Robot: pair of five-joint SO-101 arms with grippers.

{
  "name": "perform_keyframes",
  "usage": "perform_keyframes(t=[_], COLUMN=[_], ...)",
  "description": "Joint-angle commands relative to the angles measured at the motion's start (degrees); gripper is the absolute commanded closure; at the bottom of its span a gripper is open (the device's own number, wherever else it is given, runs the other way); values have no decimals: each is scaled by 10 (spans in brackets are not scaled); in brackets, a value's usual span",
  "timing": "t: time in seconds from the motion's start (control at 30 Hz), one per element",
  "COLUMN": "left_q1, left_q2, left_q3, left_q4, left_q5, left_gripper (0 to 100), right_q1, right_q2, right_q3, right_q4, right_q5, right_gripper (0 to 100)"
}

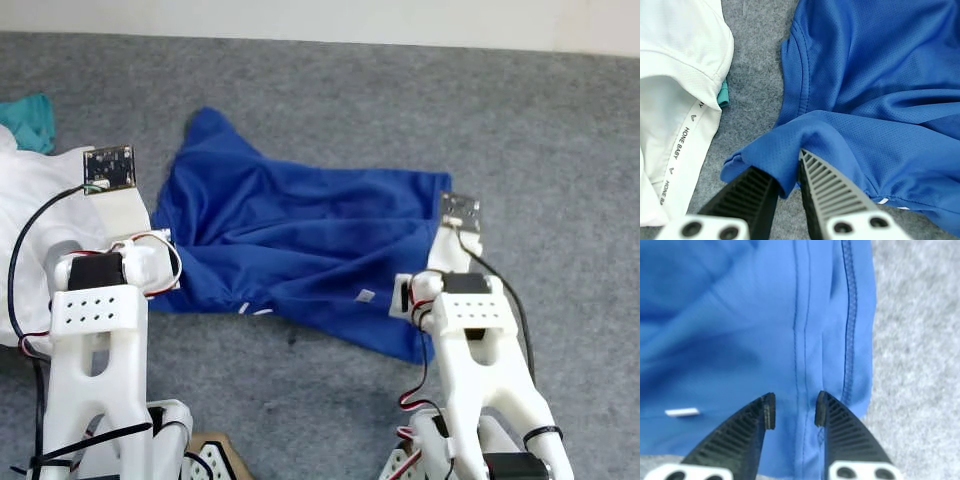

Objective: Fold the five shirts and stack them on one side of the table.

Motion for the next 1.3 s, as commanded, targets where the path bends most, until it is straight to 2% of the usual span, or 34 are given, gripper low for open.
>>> perform_keyframes(t=[0.0,0.3,0.4,0.67,0.77,0.9,1.1,1.27], left_q1=[11,11,11,11,11,11,24,36], left_q2=[-7,-7,-7,-7,-7,-7,-7,-8], left_q3=[-4,-2,-2,-2,-2,-2,-22,-131], left_q4=[-10,-10,-10,-10,-10,-10,-4,91], left_q5=[3,3,3,3,3,3,4,4], left_gripper=[954,954,954,954,954,954,955,955], right_q1=[3,3,3,5,6,7,25,22], right_q2=[-21,7,43,55,55,54,-36,-131], right_q3=[1,8,6,0,-1,-1,-15,-34], right_q4=[5,-45,-48,-46,-48,-48,-7,63], right_q5=[26,28,31,55,57,57,55,56], right_gripper=[857,866,920,930,997,993,993,993])
